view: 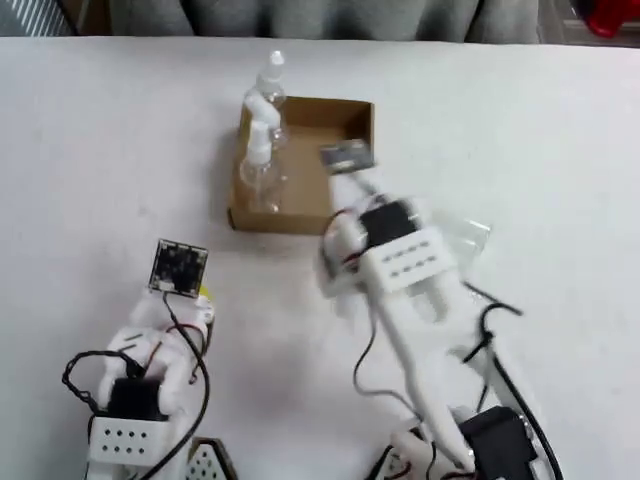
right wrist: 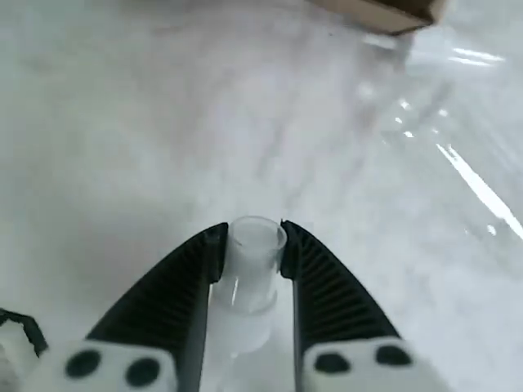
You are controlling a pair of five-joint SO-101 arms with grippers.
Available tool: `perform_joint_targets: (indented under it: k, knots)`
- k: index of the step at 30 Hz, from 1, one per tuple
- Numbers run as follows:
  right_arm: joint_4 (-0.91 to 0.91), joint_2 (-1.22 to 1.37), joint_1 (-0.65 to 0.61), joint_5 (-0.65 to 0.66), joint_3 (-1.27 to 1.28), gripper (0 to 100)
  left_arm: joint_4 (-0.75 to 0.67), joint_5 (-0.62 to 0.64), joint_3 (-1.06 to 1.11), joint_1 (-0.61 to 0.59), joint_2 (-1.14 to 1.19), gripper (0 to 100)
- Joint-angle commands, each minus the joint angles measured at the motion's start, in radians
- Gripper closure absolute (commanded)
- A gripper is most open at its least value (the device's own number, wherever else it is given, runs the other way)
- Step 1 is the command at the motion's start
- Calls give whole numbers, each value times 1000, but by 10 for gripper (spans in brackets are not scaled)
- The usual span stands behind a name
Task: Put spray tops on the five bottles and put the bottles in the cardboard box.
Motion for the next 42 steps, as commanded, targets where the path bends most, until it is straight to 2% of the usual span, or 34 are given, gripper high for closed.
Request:
perform_joint_targets:
  k: [1, 4, 8, 13, 16, 21, 23, 28, 31, 33, 35, 36, 39, 42]
  knots:
    - [-217, -41, -111, -100, 58, 981, 3, -11, -5, -12, -22, 962]
    - [-394, -27, -170, -218, 147, 981, 3, -11, -5, -12, -22, 962]
    - [-610, 62, -186, -362, 230, 981, 3, -11, -5, -12, -22, 962]
    - [-725, 180, -165, -427, 230, 980, 3, -11, -5, -12, -22, 962]
    - [-753, 220, -165, -422, 230, 933, 3, -11, -5, -12, -22, 962]
    - [-746, 209, -165, -419, 230, 762, 3, -11, -5, -12, -22, 962]
    - [-727, 185, -154, -419, 230, 747, 3, -11, -5, -12, -22, 962]
    - [-576, 24, -62, -417, 230, 748, 3, -11, -5, -12, -22, 962]
    - [-510, -85, 15, -350, 230, 763, 3, -11, -5, -13, -22, 962]
    - [-495, -134, 62, -307, 232, 836, 3, -11, -5, -13, -22, 962]
    - [-499, -153, 94, -269, 232, 969, 3, -11, -5, -13, -22, 962]
    - [-501, -154, 107, -245, 232, 998, 3, -11, -5, -13, -22, 962]
    - [-501, -153, 111, -212, 232, 937, 3, -11, -5, -13, -22, 962]
    - [-547, -151, 105, -150, 238, 980, 3, -11, -5, -13, -22, 962]
